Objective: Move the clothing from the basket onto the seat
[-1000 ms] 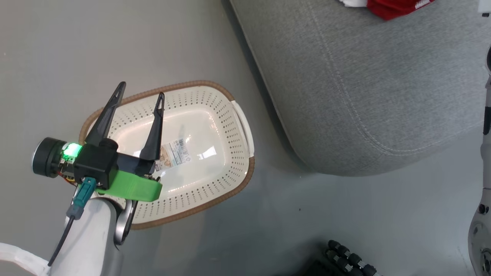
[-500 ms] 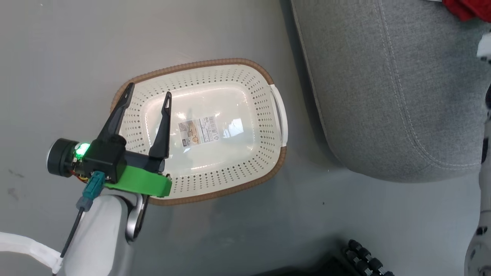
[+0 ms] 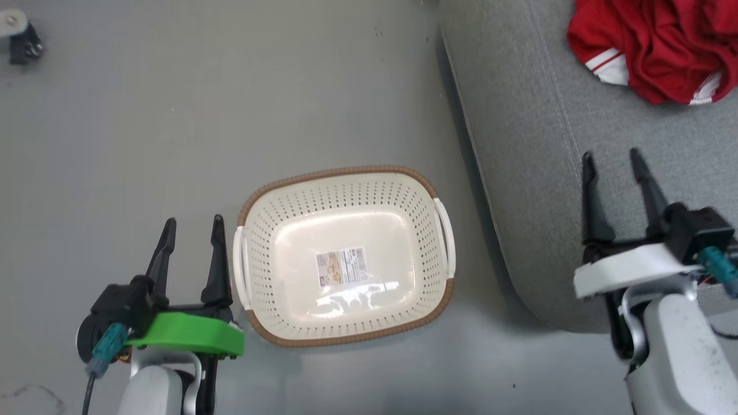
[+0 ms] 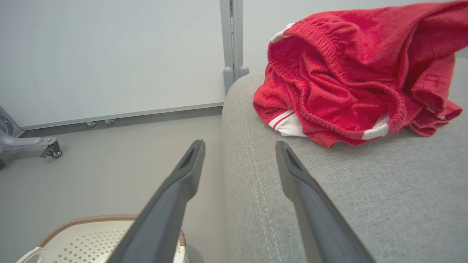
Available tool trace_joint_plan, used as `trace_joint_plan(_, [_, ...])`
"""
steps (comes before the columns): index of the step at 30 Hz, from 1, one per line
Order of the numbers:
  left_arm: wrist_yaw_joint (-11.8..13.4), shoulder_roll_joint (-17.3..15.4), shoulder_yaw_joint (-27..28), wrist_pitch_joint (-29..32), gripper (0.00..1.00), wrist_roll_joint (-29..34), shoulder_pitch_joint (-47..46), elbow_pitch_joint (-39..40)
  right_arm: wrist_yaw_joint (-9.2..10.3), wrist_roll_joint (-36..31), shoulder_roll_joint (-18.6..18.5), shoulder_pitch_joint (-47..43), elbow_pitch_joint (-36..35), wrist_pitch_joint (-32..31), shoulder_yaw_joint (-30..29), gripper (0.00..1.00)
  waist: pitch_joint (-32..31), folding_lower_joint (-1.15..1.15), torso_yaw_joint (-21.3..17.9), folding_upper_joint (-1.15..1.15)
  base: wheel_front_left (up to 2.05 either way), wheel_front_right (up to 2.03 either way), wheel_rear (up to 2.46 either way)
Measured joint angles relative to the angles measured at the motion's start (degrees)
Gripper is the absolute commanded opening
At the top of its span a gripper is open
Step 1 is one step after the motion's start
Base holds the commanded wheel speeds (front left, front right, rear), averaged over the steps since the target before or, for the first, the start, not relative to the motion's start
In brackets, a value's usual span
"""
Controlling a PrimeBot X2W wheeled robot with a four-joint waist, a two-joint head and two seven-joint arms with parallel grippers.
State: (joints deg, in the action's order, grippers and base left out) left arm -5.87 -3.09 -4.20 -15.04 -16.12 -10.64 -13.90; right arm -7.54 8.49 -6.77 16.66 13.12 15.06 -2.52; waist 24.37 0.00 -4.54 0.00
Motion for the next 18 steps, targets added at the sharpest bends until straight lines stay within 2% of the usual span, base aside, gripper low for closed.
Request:
trace_joint_plan(4, [-0.09,0.11,2.56,-0.1,1.0,-1.9,3.98,2.0,0.0,-0.7,0.78,-5.5,-1.82,0.0,5.88,1.0,-5.27,0.0,1.56,0.0,0.0,0.0,0.0])
trace_joint_plan(8, [-0.07,0.2,3.44,-0.11,1.0,-3.52,8.22,4.26,0.0,-2.82,1.26,-9.0,-4.11,0.0,8.54,1.0,-10.31,0.0,3.01,0.0,0.0,0.0,0.0])
trace_joint_plan(12, [-0.01,0.22,3.6,-0.1,1.0,-1.93,12.07,7.11,0.0,-4.48,2.35,-12.94,-7.06,0.0,8.48,1.0,-15.13,0.0,4.25,0.0,0.0,0.0,0.0])
trace_joint_plan(18, [-0.24,0.24,4.27,-0.11,1.0,-3.09,17.0,10.77,0.0,-5.19,3.53,-17.88,-11.93,0.0,7.21,1.0,-21.18,0.0,5.73,0.0,0.0,0.0,0.0])
